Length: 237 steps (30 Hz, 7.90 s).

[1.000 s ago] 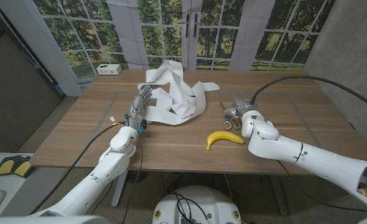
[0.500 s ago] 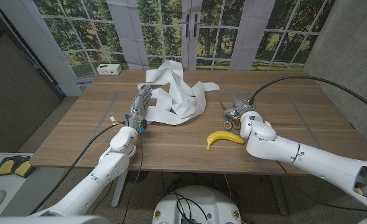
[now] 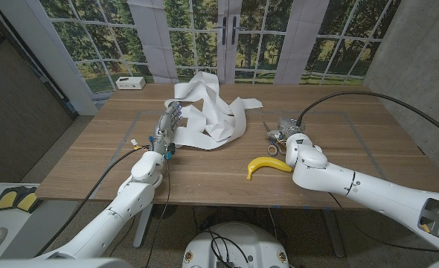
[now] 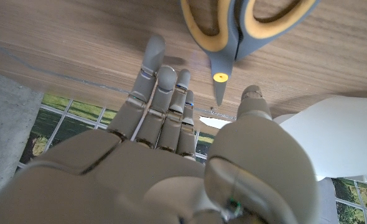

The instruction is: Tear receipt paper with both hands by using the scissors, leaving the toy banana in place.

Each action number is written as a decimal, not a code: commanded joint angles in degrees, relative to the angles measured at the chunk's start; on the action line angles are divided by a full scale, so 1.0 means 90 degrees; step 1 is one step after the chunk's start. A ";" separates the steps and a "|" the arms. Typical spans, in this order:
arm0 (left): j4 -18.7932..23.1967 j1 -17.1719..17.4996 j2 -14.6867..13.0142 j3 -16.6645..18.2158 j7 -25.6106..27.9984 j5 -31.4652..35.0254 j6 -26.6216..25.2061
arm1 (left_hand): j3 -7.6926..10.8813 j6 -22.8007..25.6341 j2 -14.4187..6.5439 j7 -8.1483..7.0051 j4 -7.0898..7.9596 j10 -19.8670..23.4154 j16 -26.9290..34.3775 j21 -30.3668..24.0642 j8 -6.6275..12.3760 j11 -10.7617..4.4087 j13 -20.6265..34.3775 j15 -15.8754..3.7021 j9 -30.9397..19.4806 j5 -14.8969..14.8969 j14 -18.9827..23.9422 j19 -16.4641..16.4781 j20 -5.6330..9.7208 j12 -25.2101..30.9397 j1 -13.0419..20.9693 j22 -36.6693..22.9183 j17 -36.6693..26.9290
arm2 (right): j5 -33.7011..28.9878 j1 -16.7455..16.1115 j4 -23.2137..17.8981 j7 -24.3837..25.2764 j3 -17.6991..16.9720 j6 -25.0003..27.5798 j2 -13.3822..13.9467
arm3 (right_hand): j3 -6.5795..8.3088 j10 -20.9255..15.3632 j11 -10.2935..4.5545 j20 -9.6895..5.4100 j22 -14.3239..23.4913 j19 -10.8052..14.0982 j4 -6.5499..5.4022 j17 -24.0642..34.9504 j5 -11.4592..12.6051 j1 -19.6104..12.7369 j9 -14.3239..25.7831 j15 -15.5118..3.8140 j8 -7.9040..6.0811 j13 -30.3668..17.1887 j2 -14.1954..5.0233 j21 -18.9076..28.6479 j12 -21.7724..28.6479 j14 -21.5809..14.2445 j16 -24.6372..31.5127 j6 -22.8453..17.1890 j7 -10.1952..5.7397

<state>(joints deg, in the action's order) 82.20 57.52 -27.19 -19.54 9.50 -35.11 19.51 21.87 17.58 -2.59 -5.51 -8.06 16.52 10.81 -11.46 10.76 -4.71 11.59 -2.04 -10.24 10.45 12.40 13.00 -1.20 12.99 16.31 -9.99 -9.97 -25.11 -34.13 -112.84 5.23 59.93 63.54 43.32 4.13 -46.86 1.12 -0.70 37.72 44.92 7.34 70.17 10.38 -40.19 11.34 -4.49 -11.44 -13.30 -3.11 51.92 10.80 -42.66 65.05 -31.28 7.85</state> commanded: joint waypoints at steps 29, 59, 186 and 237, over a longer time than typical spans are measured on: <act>-0.0151 -0.0128 0.0027 0.0014 -0.0116 -0.0069 0.0043 | 0.0052 0.0048 0.0009 0.0070 -0.0014 0.0083 -0.0012 0.0014 0.0010 0.0017 0.0012 -0.0331 -0.0022 -0.0004 0.0083 0.0071 -0.0017 -0.0020 -0.0069 -0.0017 -0.0017 | -0.0337 0.0142 0.0362 -0.0190 0.0260 -0.0050 -0.0133 | 0.0118 0.0188 -0.0167 0.0077 -0.0070 -0.0324 0.0066 0.0048 -0.0018 -0.0130 0.0029 -0.0839 0.0010 -0.0215 -0.0009 0.0121 0.0144 0.0313 0.0106 0.0325 -0.0242; -0.0148 -0.0089 0.0037 0.0015 -0.0074 -0.0058 0.0058 | 0.0057 0.0021 0.0012 0.0074 -0.0011 0.0087 -0.0017 0.0017 0.0001 0.0007 0.0013 -0.0323 -0.0020 -0.0005 0.0088 0.0072 -0.0011 -0.0030 -0.0088 -0.0018 -0.0018 | -0.0515 -0.0093 0.0479 -0.0138 0.0179 -0.0397 -0.0219 | 0.0416 -0.0336 -0.0514 -0.0042 -0.0111 -0.0534 0.0249 0.0061 0.0040 -0.0717 0.0095 -0.0857 0.0011 -0.0755 -0.0073 0.0339 0.0785 0.0407 0.0258 0.0265 -0.0624; 0.0226 0.0121 0.0027 -0.0017 0.0198 0.0086 -0.0034 | 0.0075 0.0041 0.0002 0.0125 0.0004 0.0122 -0.0019 0.0020 0.0004 0.0004 0.0016 -0.0328 -0.0018 0.0000 0.0121 0.0079 -0.0027 -0.0045 -0.0179 -0.0019 -0.0020 | 0.3579 -0.2568 -0.0422 0.2301 -0.3943 -0.3244 -0.0534 | 0.1596 -0.0907 -0.0933 -0.0817 -0.0140 -0.0894 0.0225 0.0052 0.0954 -0.3824 0.0195 -0.0900 -0.0004 -0.1673 -0.0059 0.2552 0.2369 -0.0253 0.0873 -0.0519 -0.0913; 0.0550 0.0399 0.0220 -0.0128 0.0604 0.0586 0.0416 | 0.0090 0.0057 0.0006 0.0122 -0.0008 0.0144 -0.0018 0.0019 0.0008 0.0002 0.0016 -0.0324 -0.0018 0.0000 0.0135 0.0083 -0.0020 -0.0044 -0.0188 -0.0019 -0.0018 | 0.6315 -0.2884 -0.0153 0.1456 -0.4801 -0.5532 -0.0394 | 0.1537 -0.0931 -0.0970 -0.0940 -0.0290 -0.1002 0.0204 0.0072 0.1053 -0.3873 0.0227 -0.0893 -0.0021 -0.1588 -0.0022 0.3057 0.2440 -0.0337 0.1081 -0.0661 -0.0958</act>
<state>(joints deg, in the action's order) 85.89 59.96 -26.62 -19.69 13.00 -32.42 21.13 22.34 17.90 -2.60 -4.60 -8.06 17.24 10.82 -11.46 10.76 -4.59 11.58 -2.56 -10.25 10.45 13.12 13.49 -1.12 12.75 15.25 -9.99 -9.98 27.34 -59.11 -115.10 21.63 18.09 19.33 38.46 18.00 -52.60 -5.39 -3.37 35.03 36.11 9.40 70.69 19.51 -69.03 13.20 -5.11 -11.67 -27.46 2.02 78.94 31.66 -45.35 74.38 -36.45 -0.92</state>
